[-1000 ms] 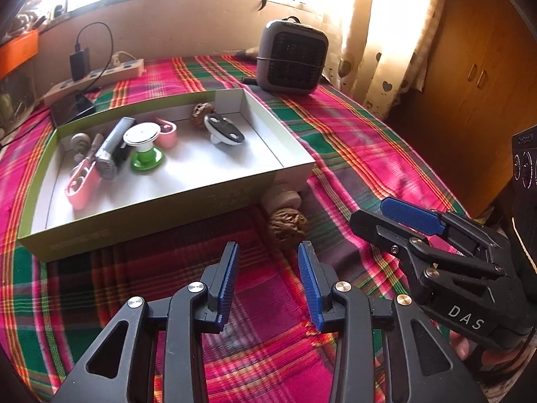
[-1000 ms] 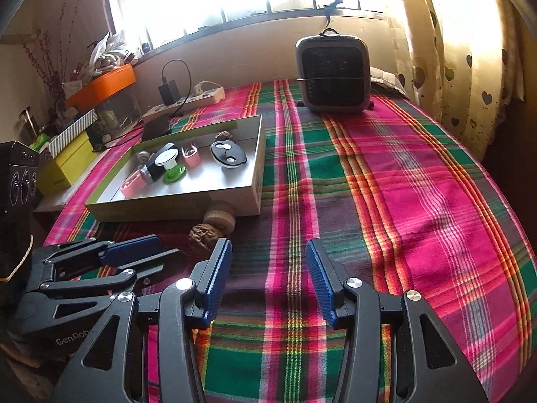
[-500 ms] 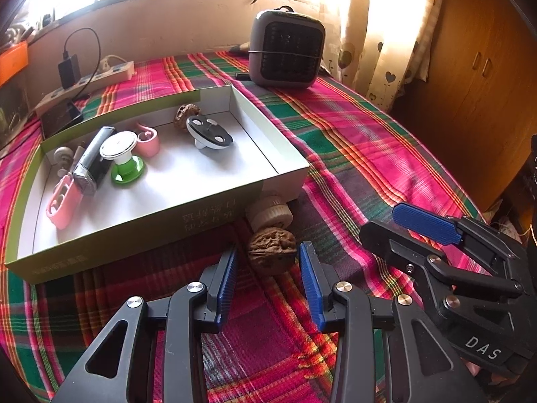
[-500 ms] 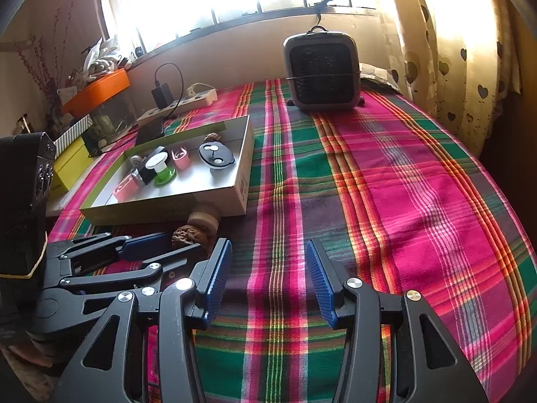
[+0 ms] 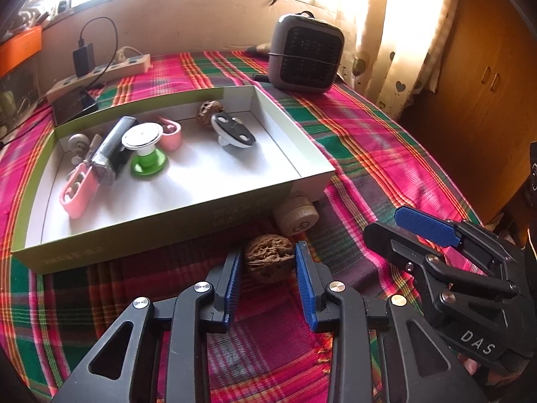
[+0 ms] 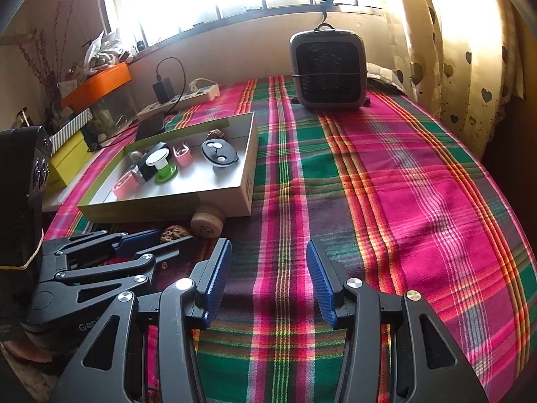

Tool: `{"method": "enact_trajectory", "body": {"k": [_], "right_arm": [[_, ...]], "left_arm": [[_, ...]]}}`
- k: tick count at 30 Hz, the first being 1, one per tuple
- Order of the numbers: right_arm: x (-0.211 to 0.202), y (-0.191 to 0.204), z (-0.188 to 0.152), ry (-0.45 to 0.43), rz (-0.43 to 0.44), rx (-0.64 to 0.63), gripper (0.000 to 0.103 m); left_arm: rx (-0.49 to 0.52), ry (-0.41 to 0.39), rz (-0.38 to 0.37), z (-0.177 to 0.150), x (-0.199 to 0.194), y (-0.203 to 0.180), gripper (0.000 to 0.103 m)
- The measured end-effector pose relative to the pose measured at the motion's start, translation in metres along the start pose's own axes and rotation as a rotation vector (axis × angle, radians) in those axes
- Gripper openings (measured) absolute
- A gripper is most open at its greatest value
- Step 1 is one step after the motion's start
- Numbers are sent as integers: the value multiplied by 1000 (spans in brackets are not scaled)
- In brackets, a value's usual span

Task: Organize objects
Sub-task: 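Move the left gripper to the walnut while the right gripper approaches the small white round container, then close the left gripper on the walnut while the right gripper closes on the white container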

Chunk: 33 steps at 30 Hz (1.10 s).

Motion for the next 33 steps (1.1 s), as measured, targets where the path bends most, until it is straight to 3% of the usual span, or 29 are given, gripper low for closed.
{"method": "enact_trajectory", "body": {"k": [14,33], "right_arm": [[27,32,5,57,65,-34,48],[51,46,4,110,58,-66,48]], "left_arm": [[-47,-15,75,-5,-16,38,29],[-56,-32,83,-7,-22,49,29]]}}
Point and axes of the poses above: each gripper's, at about its wrist camera, not at the fingertips, and x roughly the way its jaws point, y to its left, z to its top, the point moved 6 cm from there along x, roughly the way its jaws point, and after that the axes turned 13 degrees about -y, right-handed, at the moved point
